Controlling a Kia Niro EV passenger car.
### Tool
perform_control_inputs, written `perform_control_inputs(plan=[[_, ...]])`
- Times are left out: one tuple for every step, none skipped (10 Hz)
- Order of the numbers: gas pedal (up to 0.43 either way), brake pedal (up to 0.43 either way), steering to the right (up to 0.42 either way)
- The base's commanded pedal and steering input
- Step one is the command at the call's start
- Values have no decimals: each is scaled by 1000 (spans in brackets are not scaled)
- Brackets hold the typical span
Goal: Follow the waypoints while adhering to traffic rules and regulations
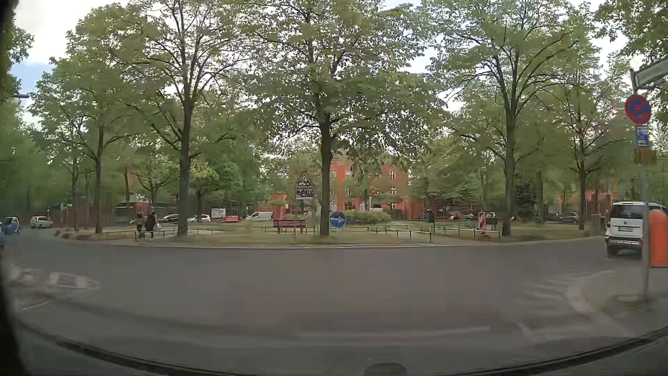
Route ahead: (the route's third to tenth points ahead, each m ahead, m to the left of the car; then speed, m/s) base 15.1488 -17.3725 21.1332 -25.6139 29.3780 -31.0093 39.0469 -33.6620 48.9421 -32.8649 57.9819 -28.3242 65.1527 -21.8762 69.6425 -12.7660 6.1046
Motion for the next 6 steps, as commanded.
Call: perform_control_inputs(plan=[[0,67,43],[0,73,59],[0,30,82],[0,24,102],[0,18,133],[0,18,169]])
